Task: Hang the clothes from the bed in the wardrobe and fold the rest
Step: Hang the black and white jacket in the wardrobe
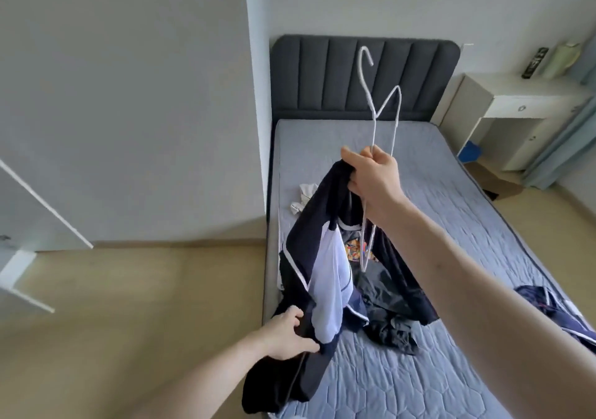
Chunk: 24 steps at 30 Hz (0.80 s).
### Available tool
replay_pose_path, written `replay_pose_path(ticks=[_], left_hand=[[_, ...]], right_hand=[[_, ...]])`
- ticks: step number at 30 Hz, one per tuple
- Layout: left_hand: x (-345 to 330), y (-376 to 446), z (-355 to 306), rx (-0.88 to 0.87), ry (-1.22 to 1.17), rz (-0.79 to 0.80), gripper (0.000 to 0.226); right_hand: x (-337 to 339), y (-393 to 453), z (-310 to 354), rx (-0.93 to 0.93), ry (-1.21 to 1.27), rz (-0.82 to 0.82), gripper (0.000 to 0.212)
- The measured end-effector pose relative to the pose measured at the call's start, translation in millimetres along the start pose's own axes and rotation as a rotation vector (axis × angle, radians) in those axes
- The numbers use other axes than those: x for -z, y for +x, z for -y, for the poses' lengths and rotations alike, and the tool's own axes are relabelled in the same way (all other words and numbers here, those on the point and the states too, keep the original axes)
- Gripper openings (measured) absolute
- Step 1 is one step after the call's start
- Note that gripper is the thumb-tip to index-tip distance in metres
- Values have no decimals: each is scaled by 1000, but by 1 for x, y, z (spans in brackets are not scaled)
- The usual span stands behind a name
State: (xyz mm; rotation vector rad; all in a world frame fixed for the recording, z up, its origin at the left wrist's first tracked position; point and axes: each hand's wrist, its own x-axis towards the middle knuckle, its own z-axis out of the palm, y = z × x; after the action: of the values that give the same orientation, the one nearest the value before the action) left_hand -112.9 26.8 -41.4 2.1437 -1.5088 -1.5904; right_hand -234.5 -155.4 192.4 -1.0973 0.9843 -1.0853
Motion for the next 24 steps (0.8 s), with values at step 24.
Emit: replay_pose_path(ticks=[24], left_hand=[[40, 21, 106, 228, -726, -146, 45]], right_hand=[[-101, -55, 38, 95, 39, -134, 58]])
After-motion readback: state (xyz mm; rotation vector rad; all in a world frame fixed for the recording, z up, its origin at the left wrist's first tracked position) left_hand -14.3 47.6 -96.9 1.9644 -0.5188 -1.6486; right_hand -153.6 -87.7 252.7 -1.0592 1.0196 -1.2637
